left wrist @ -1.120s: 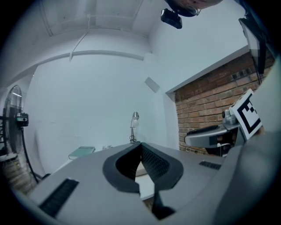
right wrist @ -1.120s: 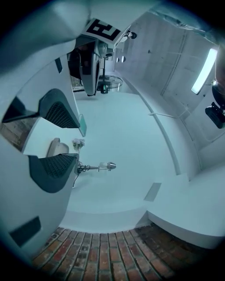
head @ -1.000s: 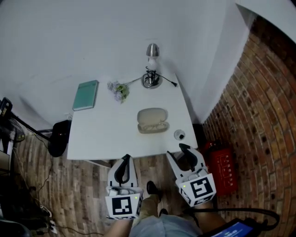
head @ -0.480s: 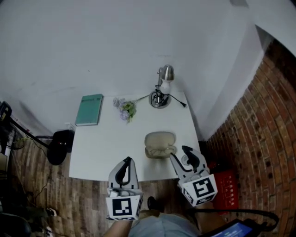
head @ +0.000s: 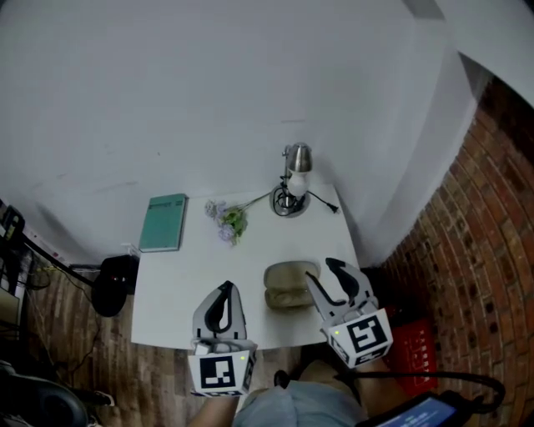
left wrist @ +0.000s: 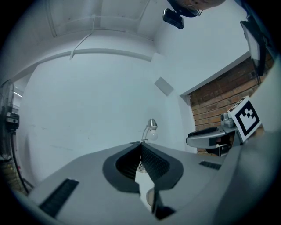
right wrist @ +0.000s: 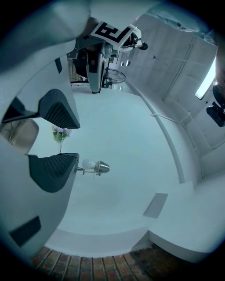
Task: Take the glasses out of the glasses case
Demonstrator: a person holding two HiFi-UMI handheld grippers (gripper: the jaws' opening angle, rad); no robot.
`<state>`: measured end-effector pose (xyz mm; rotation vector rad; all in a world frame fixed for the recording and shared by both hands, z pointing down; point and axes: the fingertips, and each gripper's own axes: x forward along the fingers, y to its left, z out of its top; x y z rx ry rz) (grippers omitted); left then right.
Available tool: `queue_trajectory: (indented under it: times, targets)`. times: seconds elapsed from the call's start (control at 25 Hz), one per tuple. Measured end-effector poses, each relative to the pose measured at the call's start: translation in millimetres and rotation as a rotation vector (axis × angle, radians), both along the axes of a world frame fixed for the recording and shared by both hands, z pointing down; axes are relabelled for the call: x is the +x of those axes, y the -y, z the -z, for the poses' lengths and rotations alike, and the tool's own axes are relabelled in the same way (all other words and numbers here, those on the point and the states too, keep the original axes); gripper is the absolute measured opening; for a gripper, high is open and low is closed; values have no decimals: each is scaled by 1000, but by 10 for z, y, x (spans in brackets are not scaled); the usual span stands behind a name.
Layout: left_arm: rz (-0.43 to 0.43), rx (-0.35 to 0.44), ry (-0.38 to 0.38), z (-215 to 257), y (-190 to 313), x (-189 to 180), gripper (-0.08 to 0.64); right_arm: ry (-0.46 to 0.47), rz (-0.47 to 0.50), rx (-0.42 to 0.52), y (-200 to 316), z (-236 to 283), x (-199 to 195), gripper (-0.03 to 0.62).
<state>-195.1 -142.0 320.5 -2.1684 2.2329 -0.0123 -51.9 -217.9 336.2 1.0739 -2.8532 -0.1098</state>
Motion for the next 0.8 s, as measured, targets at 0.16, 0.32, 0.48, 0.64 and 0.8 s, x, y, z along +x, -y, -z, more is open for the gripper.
queue_trajectory:
  times: [0.16,0.32,0.48,0.64,0.8]
  targets:
    - [24,-6,7,4,120,-38,6,-4,24,-2,175,-9,-45,190]
    - [56,-33,-4,-29,227,-84,6,-21,55,-27,336,-93,-98,190]
    - [90,-60,-21,-133,288,-119,6,-48,95,-69,414,-267,-130,190]
    - [119,-94,-36,-278,312,-127,6,-82,135,-102,480,-457,-130,190]
    - [148,-127,-53,-406,292,-123,6,-113,180,-140,461,-645,-120,189]
